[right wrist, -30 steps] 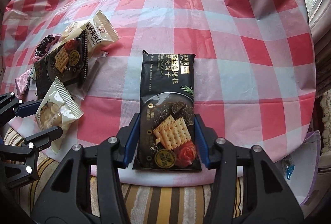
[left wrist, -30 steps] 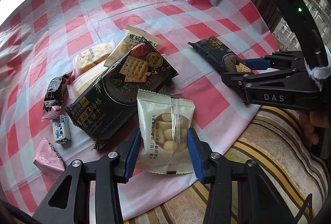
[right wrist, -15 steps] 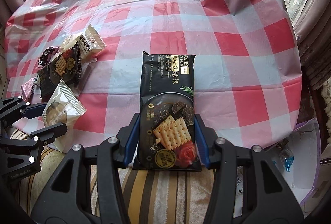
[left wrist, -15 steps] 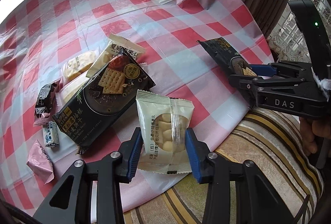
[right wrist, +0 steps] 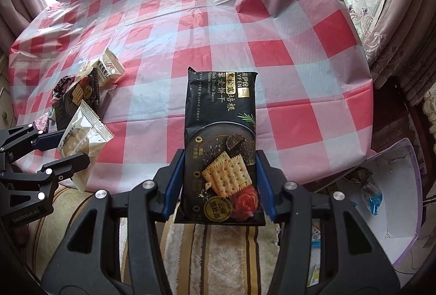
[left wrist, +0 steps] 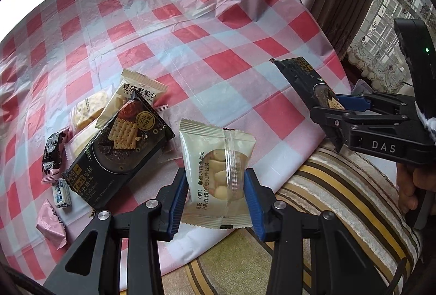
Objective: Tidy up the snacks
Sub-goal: 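Carry both packets over the white box and open both tools to drop them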
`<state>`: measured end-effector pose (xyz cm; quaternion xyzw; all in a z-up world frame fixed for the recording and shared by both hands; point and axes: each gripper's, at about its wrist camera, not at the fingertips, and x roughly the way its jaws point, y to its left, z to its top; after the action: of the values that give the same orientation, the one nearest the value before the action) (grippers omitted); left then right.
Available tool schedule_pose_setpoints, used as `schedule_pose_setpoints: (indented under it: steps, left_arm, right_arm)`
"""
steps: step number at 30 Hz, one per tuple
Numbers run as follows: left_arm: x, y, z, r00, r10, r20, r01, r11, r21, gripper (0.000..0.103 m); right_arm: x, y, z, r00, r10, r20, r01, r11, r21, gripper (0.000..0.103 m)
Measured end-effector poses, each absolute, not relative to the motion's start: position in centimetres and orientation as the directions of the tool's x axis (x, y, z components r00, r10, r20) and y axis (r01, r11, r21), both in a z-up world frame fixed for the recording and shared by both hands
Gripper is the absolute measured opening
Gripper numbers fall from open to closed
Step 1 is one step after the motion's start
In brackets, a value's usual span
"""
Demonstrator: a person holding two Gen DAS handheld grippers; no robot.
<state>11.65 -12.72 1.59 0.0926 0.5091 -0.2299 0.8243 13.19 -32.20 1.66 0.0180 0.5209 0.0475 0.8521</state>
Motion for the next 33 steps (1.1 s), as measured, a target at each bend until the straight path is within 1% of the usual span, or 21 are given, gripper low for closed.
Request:
schedule_pose_setpoints:
  steps: [10, 15, 22, 33]
  left_arm:
    - [11.0, -17.3, 2.3, 0.345, -0.356, -0.868, 0.529, 0.838, -0.134, 0.042]
    - [10.6, -20.6, 2.6, 0.304, -0.421, -0.854, 0.563, 0.803, -0.196, 0.042]
    - [9.3, -26.1, 2.6, 0.227, -0.472, -0.852, 0.635, 0.735, -0.238, 0.042]
    - [8.0, -32.4, 1.7, 0.113, -0.512, -0.851, 0.670, 0.672, -0.315, 0.042]
  right_arm:
    - [11.5, -36.5, 1.8, 0.466, 0.073, -0.882, 0.019, 0.996, 0.092, 0.053]
    - [10.5, -39.4, 1.4, 0.463, 0.045, -0.885, 0.077, 0.993, 0.090, 0.053]
    - [9.0, -43.4, 1.1, 0.456, -0.010, -0.890, 0.159, 0.985, 0.070, 0.053]
    - [6.9, -48.9, 1.1, 0.461, -0.060, -0.885, 0.274, 0.959, 0.077, 0.054]
